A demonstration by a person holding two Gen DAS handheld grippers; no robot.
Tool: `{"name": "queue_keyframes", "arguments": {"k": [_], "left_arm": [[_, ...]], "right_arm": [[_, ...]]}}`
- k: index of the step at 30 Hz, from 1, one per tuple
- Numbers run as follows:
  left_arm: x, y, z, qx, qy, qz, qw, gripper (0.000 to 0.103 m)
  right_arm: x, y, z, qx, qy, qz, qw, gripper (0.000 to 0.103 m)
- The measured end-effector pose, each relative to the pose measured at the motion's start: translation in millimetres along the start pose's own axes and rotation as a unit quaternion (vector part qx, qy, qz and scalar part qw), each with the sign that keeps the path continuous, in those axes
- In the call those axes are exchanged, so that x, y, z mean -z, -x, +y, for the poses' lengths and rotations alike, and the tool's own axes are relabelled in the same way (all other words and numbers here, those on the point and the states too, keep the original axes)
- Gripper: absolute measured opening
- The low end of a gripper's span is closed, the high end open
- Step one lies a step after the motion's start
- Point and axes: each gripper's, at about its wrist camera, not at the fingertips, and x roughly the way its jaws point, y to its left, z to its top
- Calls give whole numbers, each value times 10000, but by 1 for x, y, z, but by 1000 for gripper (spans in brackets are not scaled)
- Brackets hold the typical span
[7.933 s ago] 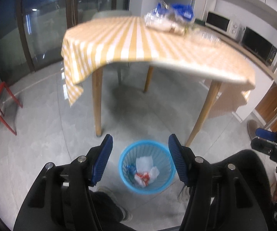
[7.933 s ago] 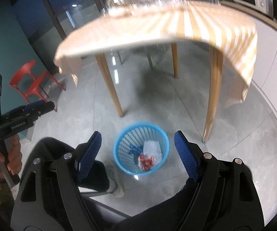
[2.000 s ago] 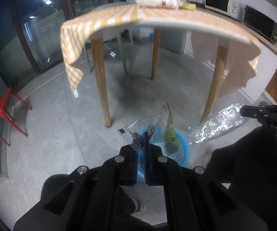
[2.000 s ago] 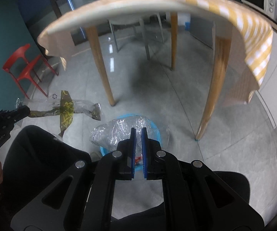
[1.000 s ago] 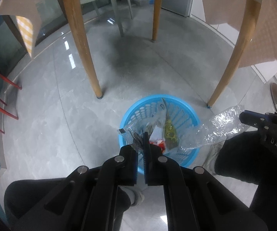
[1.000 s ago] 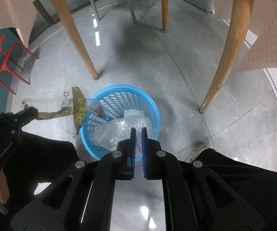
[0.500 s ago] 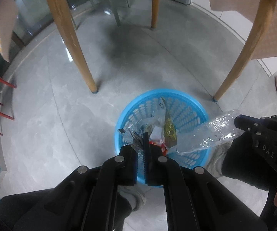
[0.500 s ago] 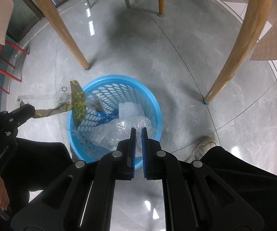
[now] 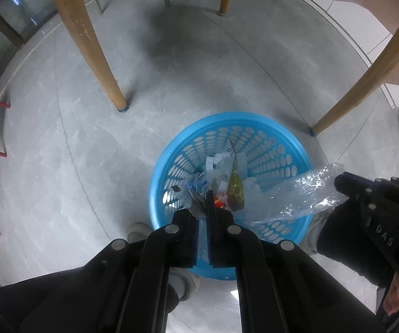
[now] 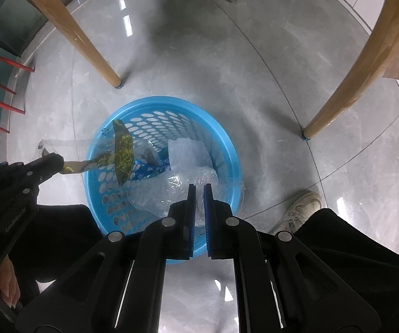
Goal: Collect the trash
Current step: 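Lower both grippers into the wastebasket and open them to release the plastics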
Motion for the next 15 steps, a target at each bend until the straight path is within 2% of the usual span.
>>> {"name": "queue_keyframes", "arguments": {"k": [3, 5, 6, 8, 9, 11, 15], "left_arm": [[-2, -7, 2, 84, 67, 86, 9999, 5], [-3, -12, 6, 287, 173, 170, 9993, 17], [-3, -14, 8, 349, 208, 215, 9989, 18], [-4, -14, 12, 248, 295, 176, 9991, 19], [-4, -13, 14, 250, 333, 171, 9990, 19], [-6, -11, 16, 336, 433, 177, 9983, 19], [-5, -3, 15, 364, 431, 45, 9984, 20]], "right_arm": [[-2, -7, -4, -42, -71, 102, 9999, 6], [-3, -13, -7, -182, -176, 273, 9993, 9], [-2, -16, -6, -222, -225, 326, 9990, 9], [0, -22, -5, -260, -257, 430, 9984, 13], [1, -25, -4, -248, -231, 495, 9982, 18], [3, -27, -4, -242, -208, 536, 9981, 22], [3, -24, -3, -247, -199, 535, 9981, 22]]}}
